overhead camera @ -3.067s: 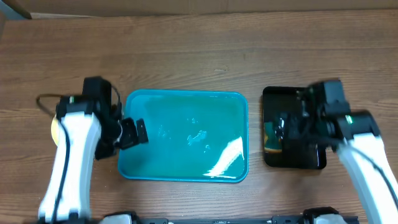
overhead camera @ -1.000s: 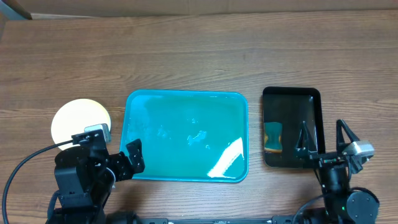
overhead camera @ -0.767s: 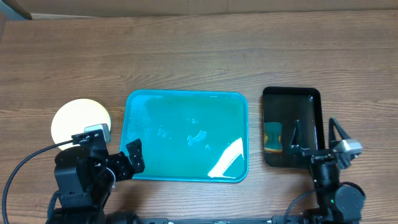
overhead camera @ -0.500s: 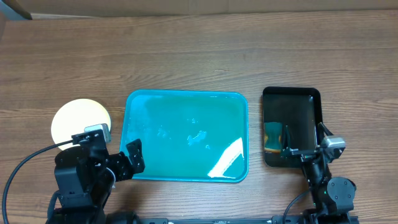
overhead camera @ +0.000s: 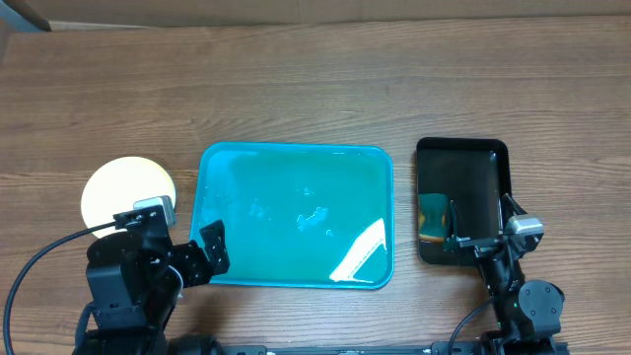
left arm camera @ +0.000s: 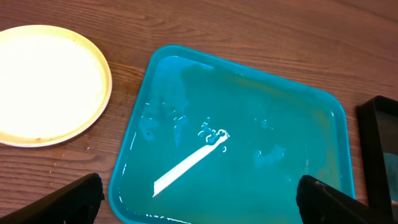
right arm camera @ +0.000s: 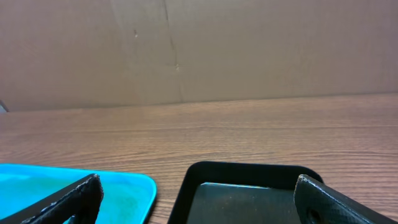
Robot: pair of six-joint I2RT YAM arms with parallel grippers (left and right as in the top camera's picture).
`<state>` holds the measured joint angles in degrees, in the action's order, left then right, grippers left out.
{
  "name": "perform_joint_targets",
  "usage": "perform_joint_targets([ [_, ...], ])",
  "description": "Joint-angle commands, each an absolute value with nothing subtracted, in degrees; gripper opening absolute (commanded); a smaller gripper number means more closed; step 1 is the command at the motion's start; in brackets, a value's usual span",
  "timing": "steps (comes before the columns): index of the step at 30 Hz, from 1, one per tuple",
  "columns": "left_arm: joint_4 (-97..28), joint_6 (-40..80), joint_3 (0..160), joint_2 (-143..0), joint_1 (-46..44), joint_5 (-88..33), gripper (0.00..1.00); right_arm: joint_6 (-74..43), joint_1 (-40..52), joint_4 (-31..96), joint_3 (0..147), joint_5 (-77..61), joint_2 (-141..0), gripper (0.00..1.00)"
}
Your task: Clean dirty plates on tray and stack at the side
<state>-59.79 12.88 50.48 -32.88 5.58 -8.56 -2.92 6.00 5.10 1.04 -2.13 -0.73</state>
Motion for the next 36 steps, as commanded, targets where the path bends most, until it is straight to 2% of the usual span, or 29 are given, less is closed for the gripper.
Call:
perform_joint_targets([
  [1, -59.75, 12.21, 50.24, -32.84, 5.17, -8.16, 1.00, -2.55, 5.72, 4.69, 0.47, -2.35, -0.16, 1.00],
  [25, -59.59, 12.14, 49.50, -29.23, 5.17, -6.13, 1.00, -2.55, 5.72, 4.69, 0.47, -2.35, -0.16, 1.00],
  [29, -54.85, 12.19, 43.13, -22.35, 5.17, -6.00, 1.00, -2.55, 5.72, 4.69, 0.47, -2.35, -0.16, 1.00],
  [36, -36.32, 12.19, 23.62, -6.81, 5.17, -10.83, 1.00, -2.55, 5.72, 4.69, 0.47, -2.35, -0.16, 1.00],
])
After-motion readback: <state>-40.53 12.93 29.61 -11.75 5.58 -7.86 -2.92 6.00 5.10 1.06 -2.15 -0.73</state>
